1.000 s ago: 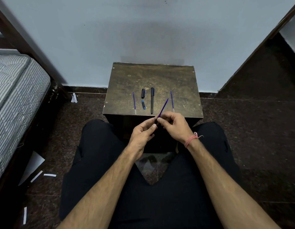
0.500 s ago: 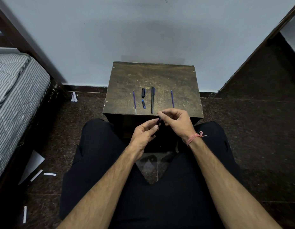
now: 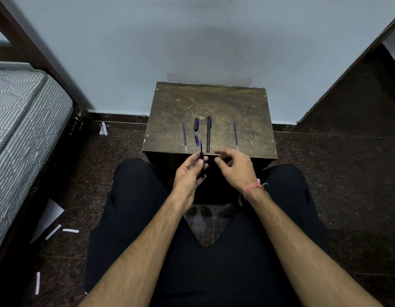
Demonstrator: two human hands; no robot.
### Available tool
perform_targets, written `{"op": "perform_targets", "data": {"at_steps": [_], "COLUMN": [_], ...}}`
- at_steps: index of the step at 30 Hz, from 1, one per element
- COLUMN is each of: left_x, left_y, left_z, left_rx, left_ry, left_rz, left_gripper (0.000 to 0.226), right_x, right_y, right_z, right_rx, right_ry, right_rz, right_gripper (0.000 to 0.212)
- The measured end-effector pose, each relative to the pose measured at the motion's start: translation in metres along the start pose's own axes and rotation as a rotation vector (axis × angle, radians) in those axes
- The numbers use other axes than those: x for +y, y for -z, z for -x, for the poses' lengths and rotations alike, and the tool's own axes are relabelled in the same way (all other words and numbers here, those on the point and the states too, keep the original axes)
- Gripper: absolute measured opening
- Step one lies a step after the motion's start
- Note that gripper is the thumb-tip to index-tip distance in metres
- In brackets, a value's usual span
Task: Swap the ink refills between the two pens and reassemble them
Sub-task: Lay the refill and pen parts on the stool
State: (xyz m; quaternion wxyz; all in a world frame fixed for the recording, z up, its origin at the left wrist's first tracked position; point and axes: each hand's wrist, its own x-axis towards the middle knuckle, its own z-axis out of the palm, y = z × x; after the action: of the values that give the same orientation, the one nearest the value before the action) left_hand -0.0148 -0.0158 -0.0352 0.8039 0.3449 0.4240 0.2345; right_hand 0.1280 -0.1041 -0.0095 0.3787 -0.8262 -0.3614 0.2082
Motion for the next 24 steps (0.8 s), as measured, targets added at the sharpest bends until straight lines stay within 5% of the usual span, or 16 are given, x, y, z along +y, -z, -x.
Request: {"op": "perform_targets", "data": {"at_steps": [13, 24], "left_x": [0.012, 0.015], "left_y": [0.004, 0.006], "left_z": [0.002, 0.001], "left_rx": [0.131, 0.139], "left_ry": [-0.088, -0.094], "left_rz": [0.008, 0.017], "left_gripper": [0.03, 0.031], "right_x": [-0.081, -0.074], "right_y": [-0.028, -0.043], "right_z": [-0.057, -0.054], "right_rx": [-0.076, -0.082], "right_ry": [0.255, 0.259], "right_rz": [0.656, 0.819], "right_gripper": [0.028, 0.019]}}
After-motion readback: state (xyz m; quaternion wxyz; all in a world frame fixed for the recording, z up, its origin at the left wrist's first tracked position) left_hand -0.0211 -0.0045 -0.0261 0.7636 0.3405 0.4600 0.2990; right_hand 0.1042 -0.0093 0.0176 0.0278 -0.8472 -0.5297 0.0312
